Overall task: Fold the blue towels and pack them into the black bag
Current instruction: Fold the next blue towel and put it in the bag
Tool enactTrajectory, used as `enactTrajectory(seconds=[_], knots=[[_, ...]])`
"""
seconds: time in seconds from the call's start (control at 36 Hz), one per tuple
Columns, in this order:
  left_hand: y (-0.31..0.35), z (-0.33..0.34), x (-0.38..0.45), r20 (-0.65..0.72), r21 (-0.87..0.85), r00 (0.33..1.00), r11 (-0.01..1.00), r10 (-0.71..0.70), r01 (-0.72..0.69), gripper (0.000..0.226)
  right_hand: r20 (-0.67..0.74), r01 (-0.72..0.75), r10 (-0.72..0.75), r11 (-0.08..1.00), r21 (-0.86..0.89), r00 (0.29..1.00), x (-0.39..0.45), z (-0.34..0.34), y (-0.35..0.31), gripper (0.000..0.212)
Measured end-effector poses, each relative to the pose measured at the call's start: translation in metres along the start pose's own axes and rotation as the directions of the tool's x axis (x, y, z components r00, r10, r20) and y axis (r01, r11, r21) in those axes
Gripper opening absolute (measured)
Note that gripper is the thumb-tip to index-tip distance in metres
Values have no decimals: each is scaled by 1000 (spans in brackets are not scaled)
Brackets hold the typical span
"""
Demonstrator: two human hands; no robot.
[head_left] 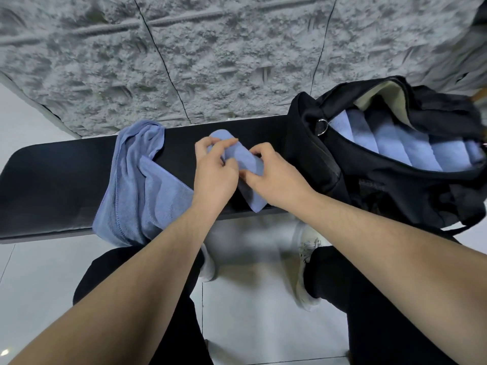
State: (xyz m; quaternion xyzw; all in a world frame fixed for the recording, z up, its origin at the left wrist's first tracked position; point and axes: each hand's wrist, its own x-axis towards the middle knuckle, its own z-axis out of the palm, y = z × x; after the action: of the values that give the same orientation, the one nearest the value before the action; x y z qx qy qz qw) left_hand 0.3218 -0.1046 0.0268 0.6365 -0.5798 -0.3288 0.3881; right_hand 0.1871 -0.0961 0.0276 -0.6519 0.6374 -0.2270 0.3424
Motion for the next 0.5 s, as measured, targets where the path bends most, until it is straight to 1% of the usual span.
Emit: enactTrajectory(seconds=[0.11,0.17,0.25,0.36,0.5], knots=[[9,3,-5,-52,-145,986,978,-161,152,28,-24,17,-17,1000,16,1000,-10,-1,-3,44],[13,4,-7,-72,-189,972,959,-226,209,26,-45,39,-39,999,0,998,-17,-1,-4,47],[15,5,-10,-61,-292,955,921,-289,260,34,-67,66,-67,998,-19,995,-26,0,-5,51],[18,7,-18,-22,-442,932,840,-361,314,53,-102,115,-120,992,-50,988,-40,3,-10,53],[27,6,-28,41,-609,884,689,-466,392,57,-141,184,-197,978,-101,970,-58,9,-17,50]])
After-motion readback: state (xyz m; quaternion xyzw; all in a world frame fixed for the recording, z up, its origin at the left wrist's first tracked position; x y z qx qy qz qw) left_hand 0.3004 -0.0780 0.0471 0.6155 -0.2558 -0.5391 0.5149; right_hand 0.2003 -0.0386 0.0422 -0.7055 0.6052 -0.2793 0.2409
